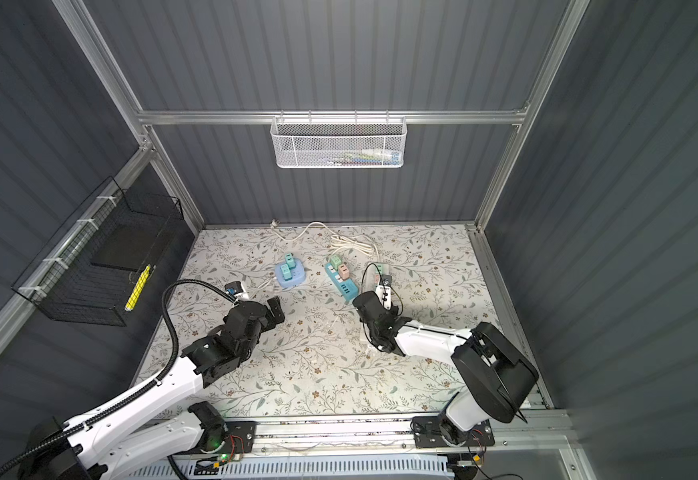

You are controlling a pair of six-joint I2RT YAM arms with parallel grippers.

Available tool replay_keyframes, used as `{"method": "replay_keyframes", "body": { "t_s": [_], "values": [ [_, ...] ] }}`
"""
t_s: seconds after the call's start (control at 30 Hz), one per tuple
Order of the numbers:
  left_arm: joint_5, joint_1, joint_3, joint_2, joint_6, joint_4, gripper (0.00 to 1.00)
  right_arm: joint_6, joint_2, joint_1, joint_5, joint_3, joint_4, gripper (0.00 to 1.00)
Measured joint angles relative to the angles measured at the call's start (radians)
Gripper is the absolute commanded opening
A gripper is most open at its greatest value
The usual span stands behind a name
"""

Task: Insert the plug

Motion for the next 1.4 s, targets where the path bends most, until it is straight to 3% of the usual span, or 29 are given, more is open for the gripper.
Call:
{"method": "replay_keyframes", "body": {
  "t_s": [0.27, 0.9, 1.4],
  "values": [
    [0.002, 0.003, -0.022, -0.016, -0.008, 0.004, 1.00, 0.017, 0.002, 0.001, 0.011, 0.001, -0.007, 0.21],
    [0.037, 0.003, -0.040, -0.044, -0.026, 0.006, 1.00, -0.095, -0.003, -0.018, -0.019, 0.001, -0.001, 0.21],
    [0.045, 0.003, -0.056, -0.089, -0.041, -0.002, 1.00, -0.088, -0.021, -0.019, -0.045, 0.000, -0.001, 0.20]
  ]
}}
